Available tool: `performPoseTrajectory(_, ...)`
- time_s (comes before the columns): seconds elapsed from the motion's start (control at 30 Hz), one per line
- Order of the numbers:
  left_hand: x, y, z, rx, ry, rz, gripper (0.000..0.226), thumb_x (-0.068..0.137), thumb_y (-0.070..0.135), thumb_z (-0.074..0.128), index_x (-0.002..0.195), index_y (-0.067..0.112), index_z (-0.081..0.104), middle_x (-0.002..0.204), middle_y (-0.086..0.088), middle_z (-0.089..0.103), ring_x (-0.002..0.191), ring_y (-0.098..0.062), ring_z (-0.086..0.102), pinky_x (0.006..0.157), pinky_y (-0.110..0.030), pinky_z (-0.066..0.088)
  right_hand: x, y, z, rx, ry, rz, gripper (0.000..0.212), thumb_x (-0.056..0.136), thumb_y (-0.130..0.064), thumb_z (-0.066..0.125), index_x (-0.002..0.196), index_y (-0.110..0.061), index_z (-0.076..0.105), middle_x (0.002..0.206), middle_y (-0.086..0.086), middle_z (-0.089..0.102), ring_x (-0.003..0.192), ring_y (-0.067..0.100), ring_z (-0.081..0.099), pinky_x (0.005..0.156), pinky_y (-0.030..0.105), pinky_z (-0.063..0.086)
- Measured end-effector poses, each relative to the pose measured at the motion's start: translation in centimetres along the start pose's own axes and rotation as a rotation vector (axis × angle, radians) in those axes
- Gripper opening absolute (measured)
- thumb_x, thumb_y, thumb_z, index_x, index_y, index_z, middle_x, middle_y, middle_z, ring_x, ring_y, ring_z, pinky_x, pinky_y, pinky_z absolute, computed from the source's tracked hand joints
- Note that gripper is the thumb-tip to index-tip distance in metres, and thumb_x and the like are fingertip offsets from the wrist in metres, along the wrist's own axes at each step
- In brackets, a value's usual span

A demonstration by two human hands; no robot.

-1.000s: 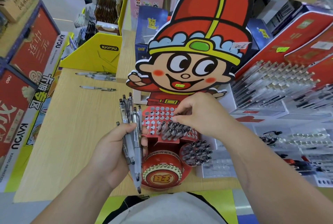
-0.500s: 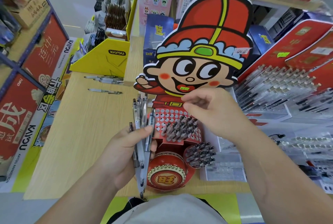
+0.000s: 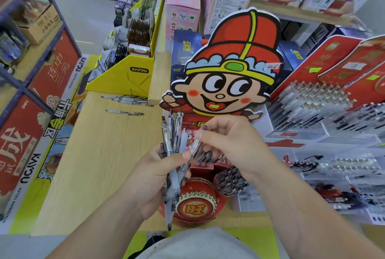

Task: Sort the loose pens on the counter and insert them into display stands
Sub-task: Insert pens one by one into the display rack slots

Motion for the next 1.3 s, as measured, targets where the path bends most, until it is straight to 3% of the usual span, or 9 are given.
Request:
performPoseTrajectory(0.1,-0.2,0.1,-0.8,0.026,0.03,-0.008,0.041,0.071,0.021,0.078,0.106,0.003,0.067,0.08,-0.015,0.066,0.067,-0.024,0.062,0.064,-0.034,0.049,0.1,-0.1,-1.1,0.066,0.095,0.008,0.011,0.084,-0.014,0.078,0.081,-0.008,0.07,0.066,0.007,0.069,0.06,0.017,0.062,0.054,0.026,0.049)
performPoseTrajectory(0.23,-0.6,0.3,-1.0,0.051,0.017,-0.007,0.034,0.07,0.021,0.076,0.099,0.008,0.065,0.072,-0.013,0.063,0.062,-0.021,0.059,0.061,-0.031,0.046,0.1,0.2,-1.5,0.116,0.16,0.001,0.008,0.086,-0.012,0.076,0.086,-0.006,0.071,0.067,0.007,0.068,0.06,0.017,0.062,0.055,0.025,0.05)
performPoseTrajectory(0.5,-0.5,0.3,-1.4,-0.014,0.015,-0.011,0.034,0.071,0.02,0.076,0.099,0.005,0.065,0.07,-0.015,0.061,0.057,-0.022,0.057,0.056,-0.03,0.048,-0.5,-0.7,-1.8,0.215,-0.103,0.001,0.014,0.088,-0.008,0.069,0.101,-0.002,0.072,0.078,0.013,0.07,0.069,0.019,0.065,0.062,0.024,0.055)
performPoseTrajectory(0.67,-0.1,0.1,-2.3,-0.046,0.071,-0.011,0.035,0.079,0.022,0.081,0.102,0.005,0.062,0.076,-0.014,0.061,0.058,-0.021,0.055,0.056,-0.032,0.045,-0.2,-1.5,-4.6,0.215,0.038,-0.075,0.011,0.089,-0.002,0.065,0.098,-0.001,0.072,0.076,0.012,0.071,0.067,0.018,0.065,0.062,0.023,0.057)
performPoseTrajectory(0.83,0.0,-0.1,-3.5,0.034,0.152,0.015,0.032,0.077,0.027,0.073,0.096,0.005,0.061,0.083,-0.011,0.064,0.062,-0.02,0.054,0.065,-0.036,0.044,0.4,-2.1,-6.8,-0.029,0.192,-0.18,0.012,0.09,-0.001,0.068,0.096,-0.008,0.074,0.076,0.009,0.074,0.067,0.014,0.068,0.062,0.023,0.057)
performPoseTrajectory(0.97,0.3,-0.7,-3.9,0.095,0.194,-0.004,0.016,0.089,0.022,0.068,0.091,0.009,0.06,0.082,-0.012,0.063,0.06,-0.02,0.054,0.069,-0.039,0.039,1.2,-1.3,-5.9,-0.324,0.213,-0.213,0.009,0.088,-0.011,0.073,0.093,-0.018,0.077,0.075,-0.002,0.073,0.072,0.015,0.07,0.069,0.031,0.059)
performPoseTrajectory(1.07,0.7,-1.1,-4.0,0.044,0.199,-0.029,0.012,0.096,0.017,0.06,0.096,0.005,0.057,0.082,-0.014,0.063,0.06,-0.022,0.054,0.062,-0.036,0.043,1.9,-1.0,-4.6,-0.534,0.175,-0.242,0.009,0.09,-0.019,0.071,0.093,-0.024,0.077,0.076,-0.012,0.07,0.074,0.006,0.067,0.073,0.028,0.055)
performPoseTrajectory(1.17,0.9,-1.3,-4.2,0.014,0.208,-0.046,0.011,0.099,0.015,0.055,0.1,0.004,0.056,0.082,-0.014,0.063,0.06,-0.023,0.054,0.058,-0.034,0.044,2.5,-0.8,-3.7,-0.696,0.086,-0.243,0.01,0.092,-0.023,0.069,0.098,-0.026,0.076,0.08,-0.017,0.067,0.076,-0.004,0.062,0.07,0.015,0.048)
performPoseTrajectory(1.3,1.2,-1.3,-4.3,0.011,0.215,-0.041,0.011,0.099,0.013,0.053,0.103,0.004,0.057,0.083,-0.015,0.064,0.061,-0.023,0.055,0.06,-0.036,0.044,2.9,-0.7,-2.8,-0.768,-0.007,-0.231,0.01,0.093,-0.027,0.068,0.098,-0.027,0.077,0.085,-0.016,0.07,0.08,-0.002,0.062,0.074,0.02,0.05)
Point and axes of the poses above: each hand's wrist, its own x-axis towards the middle knuckle, its own z-axis out of the palm, y = z × x, the point moved 6 cm from there along x, towards the middle knuckle
